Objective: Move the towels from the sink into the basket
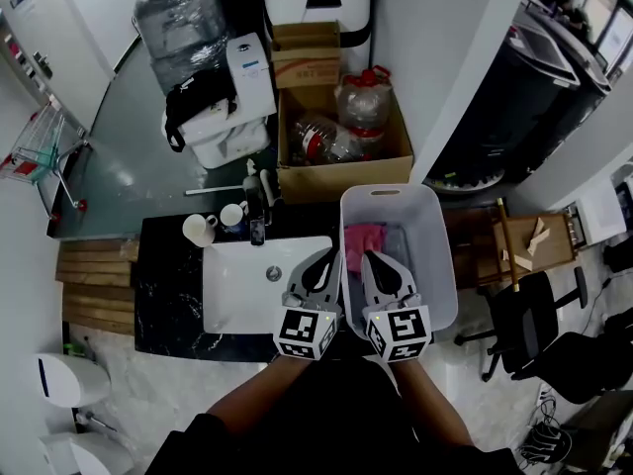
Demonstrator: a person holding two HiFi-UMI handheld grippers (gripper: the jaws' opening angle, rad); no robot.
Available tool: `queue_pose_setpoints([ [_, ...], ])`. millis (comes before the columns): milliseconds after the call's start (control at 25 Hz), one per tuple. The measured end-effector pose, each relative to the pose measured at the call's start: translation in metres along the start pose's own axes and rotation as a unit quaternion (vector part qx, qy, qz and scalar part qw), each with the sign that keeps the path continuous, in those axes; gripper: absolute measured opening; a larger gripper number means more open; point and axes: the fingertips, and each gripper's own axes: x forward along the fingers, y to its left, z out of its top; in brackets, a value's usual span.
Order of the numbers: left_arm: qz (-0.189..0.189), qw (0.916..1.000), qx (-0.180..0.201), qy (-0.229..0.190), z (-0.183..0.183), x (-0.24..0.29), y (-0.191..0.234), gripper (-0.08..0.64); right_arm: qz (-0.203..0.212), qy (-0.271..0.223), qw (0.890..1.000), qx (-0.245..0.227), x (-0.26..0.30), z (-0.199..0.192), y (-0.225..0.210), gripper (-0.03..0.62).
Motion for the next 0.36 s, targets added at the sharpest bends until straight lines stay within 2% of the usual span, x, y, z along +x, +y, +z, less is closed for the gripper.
queue_pose_setpoints([
  [360, -0.009, 0.9999, 0.001, 0.010, -0.0061, -0.0002, 0.0024, 0.014, -0.022, -0.002, 1.000, 0.012, -0.0034, -0.0036, -0.0049, 0.017],
])
